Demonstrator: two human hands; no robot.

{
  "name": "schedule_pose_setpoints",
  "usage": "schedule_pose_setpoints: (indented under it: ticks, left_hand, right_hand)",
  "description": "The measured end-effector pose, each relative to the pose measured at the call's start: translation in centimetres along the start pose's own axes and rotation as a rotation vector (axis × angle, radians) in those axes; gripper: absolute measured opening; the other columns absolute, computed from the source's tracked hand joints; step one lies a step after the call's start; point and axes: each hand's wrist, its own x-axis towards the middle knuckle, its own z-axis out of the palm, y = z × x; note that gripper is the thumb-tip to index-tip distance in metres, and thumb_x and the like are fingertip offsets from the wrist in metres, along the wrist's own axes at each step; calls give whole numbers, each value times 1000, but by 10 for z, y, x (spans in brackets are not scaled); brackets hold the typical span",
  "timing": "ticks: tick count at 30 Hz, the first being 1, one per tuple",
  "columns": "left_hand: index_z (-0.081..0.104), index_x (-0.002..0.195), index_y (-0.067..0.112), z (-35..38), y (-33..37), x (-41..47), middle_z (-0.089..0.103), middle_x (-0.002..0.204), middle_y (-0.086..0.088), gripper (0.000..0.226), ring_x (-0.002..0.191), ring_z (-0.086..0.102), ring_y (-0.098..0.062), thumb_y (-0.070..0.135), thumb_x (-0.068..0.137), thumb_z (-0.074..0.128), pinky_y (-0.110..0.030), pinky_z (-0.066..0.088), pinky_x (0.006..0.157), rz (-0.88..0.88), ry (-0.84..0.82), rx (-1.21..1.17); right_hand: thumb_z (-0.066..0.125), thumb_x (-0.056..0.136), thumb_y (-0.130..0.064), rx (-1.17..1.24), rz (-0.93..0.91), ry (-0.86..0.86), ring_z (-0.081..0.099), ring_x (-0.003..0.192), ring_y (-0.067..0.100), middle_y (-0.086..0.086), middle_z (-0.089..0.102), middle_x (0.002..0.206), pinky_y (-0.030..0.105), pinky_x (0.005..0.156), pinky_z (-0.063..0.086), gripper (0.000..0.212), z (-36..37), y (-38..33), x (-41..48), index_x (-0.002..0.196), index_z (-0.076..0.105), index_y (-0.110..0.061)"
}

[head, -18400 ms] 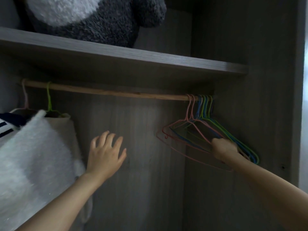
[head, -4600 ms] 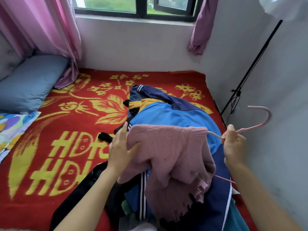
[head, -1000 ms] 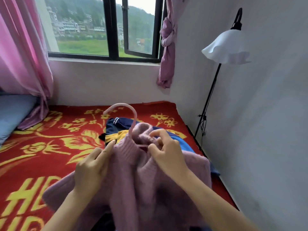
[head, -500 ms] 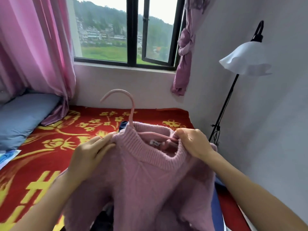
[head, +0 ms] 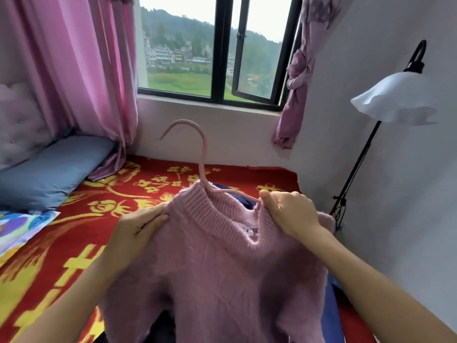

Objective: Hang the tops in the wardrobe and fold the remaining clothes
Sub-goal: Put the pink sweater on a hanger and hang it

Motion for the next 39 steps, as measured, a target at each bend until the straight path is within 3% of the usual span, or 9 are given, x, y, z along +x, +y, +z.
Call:
schedule_pose_setpoints:
  ticks: [7,13,16,18,20,25,29,33,39]
  left_hand:
    - [55,115,-9,-6,7,-4,62,101,0,40,93,54,14,-14,77,63,3,37,83,103,-47,75]
    - [64,113,-1,-20,1,-2,65,102,8,33,93,50,26,-5,81,65,2,36,83,109,-114,79]
    - [67,108,12,-43,-20,-6,65,92,32,32,88,53,25,0,78,69,3,36,79,-13,-86,94]
    - [70,105,9,-51,-28,-8,71,93,16,29,86,53,25,-1,78,69,2,37,77,-33,-88,139]
    - [70,105,4,-53,-30,-4,70,94,4,26,85,53,24,-1,79,69,0,39,75,-32,-83,158]
    - [67,106,25,-51,-28,2,65,91,18,33,81,60,9,7,79,71,2,39,73,-140,-19,98]
    - [71,107,16,-52,-20,4,65,93,18,29,85,65,-18,9,79,72,-28,49,78,-55,22,220]
    - [69,110,16,-68,-22,2,60,86,42,35,85,63,-11,36,81,68,-35,50,77,13,30,192]
    - [70,108,22,-116,-39,-20,69,81,-4,59,71,65,-28,65,87,35,-47,52,59,70,128,472]
  right_hand:
    - [-9,65,-74,113,-16,37,59,82,29,3,66,81,32,64,29,91,9,-37,6,76,62,-18]
    - [10,78,-80,171,47,30,59,83,25,2,69,80,32,67,33,88,6,-27,17,77,71,-17]
    - [18,74,-79,340,177,107,57,79,29,1,61,65,37,74,39,74,-3,-9,22,52,62,-23]
    - [20,71,-75,417,235,105,55,74,26,-7,53,56,39,76,40,64,-6,-8,25,41,52,-29]
    - [18,69,-77,435,259,73,55,77,24,-8,55,60,38,79,40,62,-5,-13,31,46,53,-31]
    - [17,74,-78,471,190,9,60,86,26,-2,64,75,39,83,44,67,-3,-16,29,68,62,-29]
    - [19,75,-74,333,40,53,56,74,30,3,58,67,38,69,41,65,2,-29,26,63,49,-18]
    - [32,86,-68,452,3,-6,53,70,27,-1,52,61,40,69,41,61,2,-34,28,61,48,-15]
    - [51,94,-37,550,-193,-218,40,57,4,-11,46,56,24,59,33,37,16,-51,27,61,44,-20]
